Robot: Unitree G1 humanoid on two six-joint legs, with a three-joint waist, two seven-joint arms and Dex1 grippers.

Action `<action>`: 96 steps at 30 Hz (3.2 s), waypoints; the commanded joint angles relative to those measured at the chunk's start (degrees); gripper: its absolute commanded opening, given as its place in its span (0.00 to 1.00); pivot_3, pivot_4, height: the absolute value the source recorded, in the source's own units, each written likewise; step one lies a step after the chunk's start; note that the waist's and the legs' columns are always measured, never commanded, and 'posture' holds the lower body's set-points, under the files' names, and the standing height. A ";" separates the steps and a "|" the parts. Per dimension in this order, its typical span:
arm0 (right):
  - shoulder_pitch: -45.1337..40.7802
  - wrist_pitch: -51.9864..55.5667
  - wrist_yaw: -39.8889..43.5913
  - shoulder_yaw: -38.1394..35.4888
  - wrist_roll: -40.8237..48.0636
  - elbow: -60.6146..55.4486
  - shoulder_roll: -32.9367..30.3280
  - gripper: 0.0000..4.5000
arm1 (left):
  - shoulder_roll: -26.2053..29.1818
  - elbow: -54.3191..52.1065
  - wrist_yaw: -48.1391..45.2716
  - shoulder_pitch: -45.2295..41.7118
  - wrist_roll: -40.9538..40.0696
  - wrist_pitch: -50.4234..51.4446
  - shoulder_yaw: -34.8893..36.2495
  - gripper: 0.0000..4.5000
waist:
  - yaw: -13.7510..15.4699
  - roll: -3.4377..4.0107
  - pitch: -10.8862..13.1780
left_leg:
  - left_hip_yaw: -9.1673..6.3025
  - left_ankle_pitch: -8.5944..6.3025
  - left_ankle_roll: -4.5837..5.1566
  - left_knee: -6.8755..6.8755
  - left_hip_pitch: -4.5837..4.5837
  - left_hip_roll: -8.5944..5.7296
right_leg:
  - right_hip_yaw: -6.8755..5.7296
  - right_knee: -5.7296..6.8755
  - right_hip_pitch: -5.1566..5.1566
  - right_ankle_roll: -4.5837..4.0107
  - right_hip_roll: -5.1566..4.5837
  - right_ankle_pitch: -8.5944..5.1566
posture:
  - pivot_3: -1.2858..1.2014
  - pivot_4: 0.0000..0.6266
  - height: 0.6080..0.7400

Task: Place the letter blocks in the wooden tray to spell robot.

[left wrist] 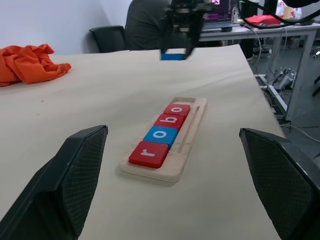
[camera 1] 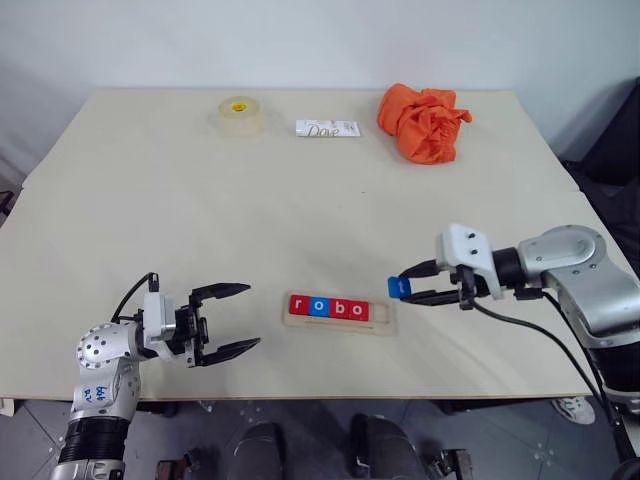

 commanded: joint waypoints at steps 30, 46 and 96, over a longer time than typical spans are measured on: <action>-2.33 3.17 -6.15 9.41 -7.25 2.35 5.67 0.33 | -0.33 -2.64 2.02 2.38 -0.48 -1.41 0.50 1.00 | -0.13 0.00 0.00 | 0.01 0.00 0.01 0.00 -0.01 0.01 | 0.00 0.02 -0.02 0.00 0.03 0.00 | 0.52 0.24 1.00; -1.45 7.98 -6.87 6.39 -4.33 -3.38 4.00 0.33 | -0.30 -1.06 1.87 1.11 -0.34 -1.71 0.49 1.00 | -0.09 0.00 0.00 | 0.01 0.00 0.01 -0.01 -0.01 0.00 | 0.00 0.02 -0.03 0.00 0.03 0.00 | 0.52 0.24 1.00; 7.41 4.31 -7.68 3.10 -1.95 -3.47 2.16 0.00 | -1.11 0.13 1.86 -0.09 -0.02 -2.25 -0.27 1.00 | -0.06 0.00 0.00 | 0.01 0.00 0.00 0.00 0.00 0.02 | 0.00 0.01 -0.01 0.00 0.06 0.00 | 0.52 0.24 1.00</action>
